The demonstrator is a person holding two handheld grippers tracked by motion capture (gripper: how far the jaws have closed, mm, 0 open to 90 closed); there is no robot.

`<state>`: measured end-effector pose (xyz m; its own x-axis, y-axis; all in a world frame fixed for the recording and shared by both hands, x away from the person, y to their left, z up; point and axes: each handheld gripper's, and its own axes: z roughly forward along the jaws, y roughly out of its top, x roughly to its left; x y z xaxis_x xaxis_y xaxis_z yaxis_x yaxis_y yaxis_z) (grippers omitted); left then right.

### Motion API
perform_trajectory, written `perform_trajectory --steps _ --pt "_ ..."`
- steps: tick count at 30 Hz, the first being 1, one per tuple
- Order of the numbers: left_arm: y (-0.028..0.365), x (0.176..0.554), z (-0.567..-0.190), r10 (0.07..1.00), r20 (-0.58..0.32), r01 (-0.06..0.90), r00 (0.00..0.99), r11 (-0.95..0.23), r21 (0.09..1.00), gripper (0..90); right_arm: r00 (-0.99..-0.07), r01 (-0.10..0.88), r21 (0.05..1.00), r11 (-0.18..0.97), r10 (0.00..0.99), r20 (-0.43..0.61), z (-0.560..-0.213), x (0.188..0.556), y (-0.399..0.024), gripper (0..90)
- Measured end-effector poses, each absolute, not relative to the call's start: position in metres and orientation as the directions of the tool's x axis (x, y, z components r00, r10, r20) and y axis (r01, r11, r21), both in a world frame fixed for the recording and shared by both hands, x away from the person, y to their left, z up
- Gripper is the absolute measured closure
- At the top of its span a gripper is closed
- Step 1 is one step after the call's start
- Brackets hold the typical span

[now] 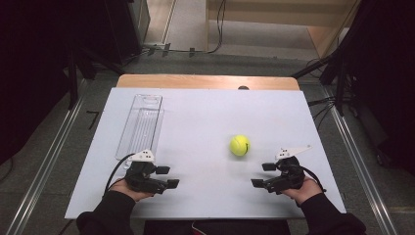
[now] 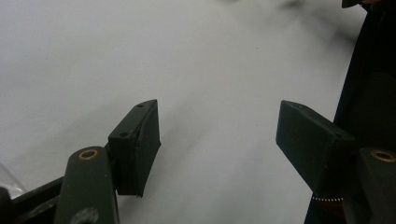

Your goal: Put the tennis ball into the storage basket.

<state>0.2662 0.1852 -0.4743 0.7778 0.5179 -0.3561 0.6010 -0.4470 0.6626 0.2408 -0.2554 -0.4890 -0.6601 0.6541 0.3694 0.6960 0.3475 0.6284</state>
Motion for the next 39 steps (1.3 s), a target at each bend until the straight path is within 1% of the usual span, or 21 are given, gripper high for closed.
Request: perform_trajectory --steps 6,11,17,22,28,29,35,39 --pt "0.188 0.264 -0.473 0.521 -0.349 0.597 0.779 -0.447 0.666 31.1 -0.673 0.684 0.636 0.358 0.648 0.358 -0.486 0.237 -0.252 12.3" --pt "0.189 0.264 -0.473 0.523 -0.353 0.601 0.776 -0.440 0.667 31.1 -0.662 0.690 0.634 0.350 0.660 0.356 -0.486 0.236 -0.251 12.4" --pt "0.186 0.268 -0.472 0.518 -0.365 0.613 0.773 -0.461 0.642 31.1 -0.647 0.699 0.630 0.339 0.676 0.353 -0.487 0.238 -0.252 12.4" --pt "0.182 0.269 -0.464 0.503 -0.359 0.593 0.786 -0.451 0.667 31.1 -0.644 0.698 0.633 0.335 0.679 0.352 -0.486 0.238 -0.254 12.3" --pt "0.176 0.268 -0.456 0.504 -0.366 0.593 0.782 -0.424 0.685 31.1 -0.648 0.695 0.634 0.341 0.679 0.345 -0.487 0.238 -0.253 12.3" --pt "0.175 0.269 -0.455 0.508 -0.360 0.592 0.783 -0.427 0.683 27.5 -0.648 0.695 0.634 0.341 0.679 0.345 -0.487 0.238 -0.253 12.3" --pt "0.169 0.270 -0.449 0.512 -0.364 0.593 0.778 -0.408 0.694 27.4 -0.648 0.695 0.633 0.341 0.679 0.345 -0.487 0.238 -0.253 12.4" --pt "0.164 0.271 -0.447 0.512 -0.359 0.590 0.780 -0.414 0.693 22.1 -0.646 0.695 0.634 0.339 0.681 0.344 -0.487 0.238 -0.254 12.3"
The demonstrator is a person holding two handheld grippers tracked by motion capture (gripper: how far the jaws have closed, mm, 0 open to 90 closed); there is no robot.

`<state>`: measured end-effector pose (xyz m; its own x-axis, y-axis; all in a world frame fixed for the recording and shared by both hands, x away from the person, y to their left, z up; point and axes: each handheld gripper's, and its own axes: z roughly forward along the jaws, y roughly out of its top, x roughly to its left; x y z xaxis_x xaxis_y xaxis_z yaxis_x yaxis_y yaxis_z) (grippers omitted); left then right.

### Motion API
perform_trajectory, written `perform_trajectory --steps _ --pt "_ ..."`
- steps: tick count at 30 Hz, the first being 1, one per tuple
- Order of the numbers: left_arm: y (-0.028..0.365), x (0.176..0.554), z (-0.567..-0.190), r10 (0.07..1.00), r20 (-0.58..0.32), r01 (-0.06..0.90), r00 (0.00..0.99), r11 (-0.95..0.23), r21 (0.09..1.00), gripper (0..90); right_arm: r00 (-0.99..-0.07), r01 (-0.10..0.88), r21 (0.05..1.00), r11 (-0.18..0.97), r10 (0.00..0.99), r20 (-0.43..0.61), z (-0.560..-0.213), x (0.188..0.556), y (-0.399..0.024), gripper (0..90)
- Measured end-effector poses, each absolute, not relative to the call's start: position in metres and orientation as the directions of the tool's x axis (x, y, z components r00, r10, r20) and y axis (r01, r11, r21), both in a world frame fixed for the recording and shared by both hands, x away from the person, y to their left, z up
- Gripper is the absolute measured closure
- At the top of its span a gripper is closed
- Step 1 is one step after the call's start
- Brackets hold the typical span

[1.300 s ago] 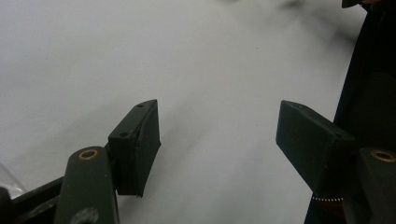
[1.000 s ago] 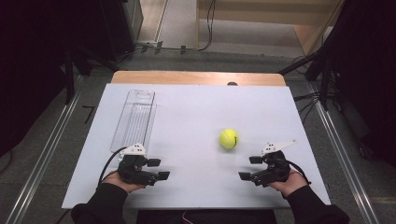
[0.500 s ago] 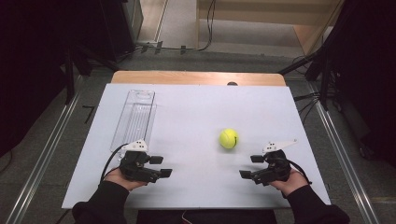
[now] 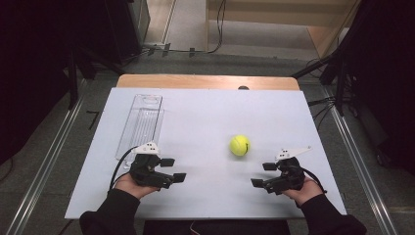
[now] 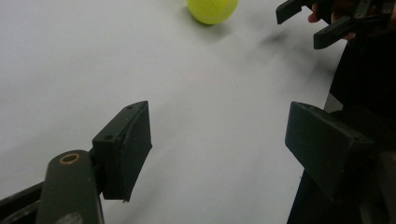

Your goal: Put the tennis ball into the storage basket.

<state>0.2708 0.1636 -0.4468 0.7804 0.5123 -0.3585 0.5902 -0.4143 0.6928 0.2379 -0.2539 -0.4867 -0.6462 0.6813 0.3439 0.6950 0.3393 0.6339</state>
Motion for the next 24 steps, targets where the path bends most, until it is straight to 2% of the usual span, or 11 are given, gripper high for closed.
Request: perform_trajectory --steps 5,8,9,24 --pt "0.157 0.272 -0.445 0.516 -0.347 0.585 0.783 -0.421 0.694 18.9 -0.643 0.696 0.635 0.335 0.684 0.344 -0.486 0.238 -0.254 12.3" --pt "0.153 0.273 -0.445 0.516 -0.344 0.583 0.784 -0.424 0.693 13.3 -0.642 0.696 0.636 0.334 0.686 0.343 -0.486 0.238 -0.255 12.3" --pt "0.151 0.274 -0.445 0.519 -0.346 0.585 0.782 -0.419 0.694 1.3 -0.641 0.695 0.637 0.333 0.688 0.341 -0.486 0.238 -0.255 12.3" --pt "0.136 0.280 -0.442 0.506 -0.325 0.563 0.799 -0.439 0.700 0.0 -0.635 0.695 0.641 0.326 0.696 0.335 -0.486 0.239 -0.257 12.3"
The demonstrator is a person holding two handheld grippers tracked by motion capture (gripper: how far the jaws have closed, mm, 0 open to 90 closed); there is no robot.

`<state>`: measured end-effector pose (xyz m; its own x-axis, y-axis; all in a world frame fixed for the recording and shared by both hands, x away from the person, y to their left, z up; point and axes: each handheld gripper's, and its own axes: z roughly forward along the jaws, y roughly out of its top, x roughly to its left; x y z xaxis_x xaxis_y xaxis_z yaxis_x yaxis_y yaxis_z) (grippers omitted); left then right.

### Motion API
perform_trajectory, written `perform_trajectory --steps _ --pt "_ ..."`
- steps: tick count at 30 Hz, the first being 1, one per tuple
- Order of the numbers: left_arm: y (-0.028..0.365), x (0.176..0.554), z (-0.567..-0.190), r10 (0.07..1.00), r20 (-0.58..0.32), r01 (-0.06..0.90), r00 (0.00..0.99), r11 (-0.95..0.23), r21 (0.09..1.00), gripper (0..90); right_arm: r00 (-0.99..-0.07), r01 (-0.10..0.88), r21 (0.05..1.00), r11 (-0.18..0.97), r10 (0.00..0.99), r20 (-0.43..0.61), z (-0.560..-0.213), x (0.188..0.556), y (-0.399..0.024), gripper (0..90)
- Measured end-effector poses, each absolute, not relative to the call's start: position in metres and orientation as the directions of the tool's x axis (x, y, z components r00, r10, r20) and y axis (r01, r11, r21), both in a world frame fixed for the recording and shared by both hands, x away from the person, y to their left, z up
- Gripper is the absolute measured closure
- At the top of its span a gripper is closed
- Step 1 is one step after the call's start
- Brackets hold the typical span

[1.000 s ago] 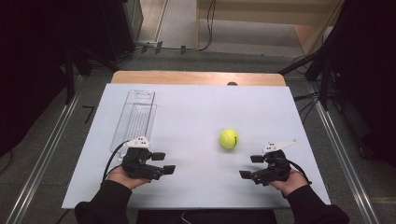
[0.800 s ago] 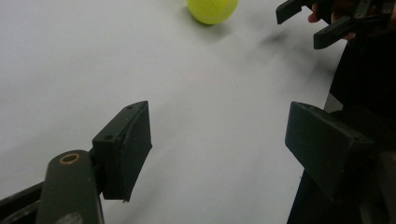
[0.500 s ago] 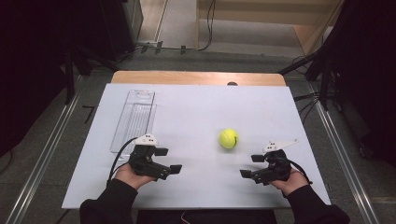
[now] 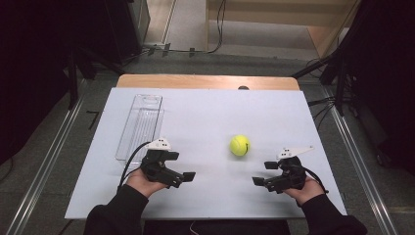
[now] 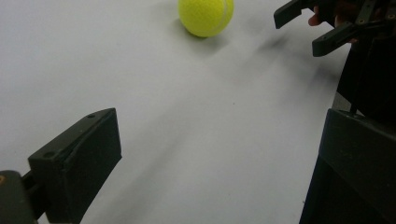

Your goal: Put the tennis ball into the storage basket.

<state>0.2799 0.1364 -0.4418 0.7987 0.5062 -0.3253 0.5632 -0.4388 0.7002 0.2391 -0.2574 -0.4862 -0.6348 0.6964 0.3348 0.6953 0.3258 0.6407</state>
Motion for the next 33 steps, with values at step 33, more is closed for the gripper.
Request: perform_trajectory --steps 33 --pt "0.100 0.313 -0.425 0.482 -0.315 0.546 0.818 -0.474 0.691 0.0 -0.633 0.690 0.644 0.329 0.706 0.318 -0.486 0.237 -0.258 18.4"
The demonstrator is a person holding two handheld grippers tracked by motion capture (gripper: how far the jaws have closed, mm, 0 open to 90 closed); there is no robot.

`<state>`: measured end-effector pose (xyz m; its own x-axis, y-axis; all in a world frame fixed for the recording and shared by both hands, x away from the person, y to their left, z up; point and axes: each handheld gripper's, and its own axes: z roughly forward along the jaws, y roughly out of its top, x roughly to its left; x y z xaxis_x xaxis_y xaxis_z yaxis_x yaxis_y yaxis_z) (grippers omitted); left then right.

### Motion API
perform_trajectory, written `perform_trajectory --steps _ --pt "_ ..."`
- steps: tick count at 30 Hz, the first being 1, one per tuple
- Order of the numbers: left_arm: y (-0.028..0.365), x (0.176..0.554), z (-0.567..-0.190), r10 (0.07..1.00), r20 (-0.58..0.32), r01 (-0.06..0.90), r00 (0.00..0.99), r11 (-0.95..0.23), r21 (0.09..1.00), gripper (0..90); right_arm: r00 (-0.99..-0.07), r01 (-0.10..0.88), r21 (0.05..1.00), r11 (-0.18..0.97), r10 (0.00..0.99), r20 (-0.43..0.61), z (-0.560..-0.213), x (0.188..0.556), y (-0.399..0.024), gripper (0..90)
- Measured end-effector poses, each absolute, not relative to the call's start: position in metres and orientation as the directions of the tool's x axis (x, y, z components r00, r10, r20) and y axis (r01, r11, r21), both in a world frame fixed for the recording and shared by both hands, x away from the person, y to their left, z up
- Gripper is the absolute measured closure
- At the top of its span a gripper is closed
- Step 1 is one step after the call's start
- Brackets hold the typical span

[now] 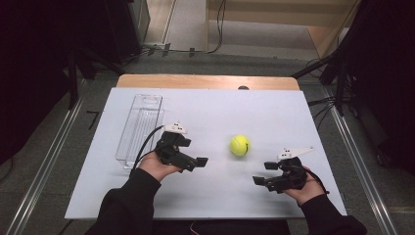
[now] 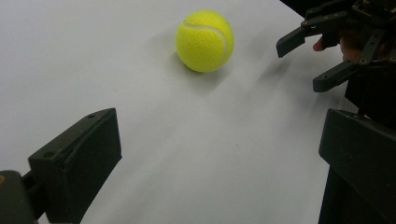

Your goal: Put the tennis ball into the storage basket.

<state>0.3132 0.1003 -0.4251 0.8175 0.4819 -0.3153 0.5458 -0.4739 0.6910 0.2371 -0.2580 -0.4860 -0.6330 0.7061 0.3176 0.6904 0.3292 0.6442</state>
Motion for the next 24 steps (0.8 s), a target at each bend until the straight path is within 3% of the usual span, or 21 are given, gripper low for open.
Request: perform_trajectory --steps 24 --pt "0.068 0.332 -0.425 0.455 -0.315 0.532 0.833 -0.497 0.686 0.0 -0.626 0.700 0.639 0.319 0.705 0.334 -0.486 0.239 -0.260 18.4"
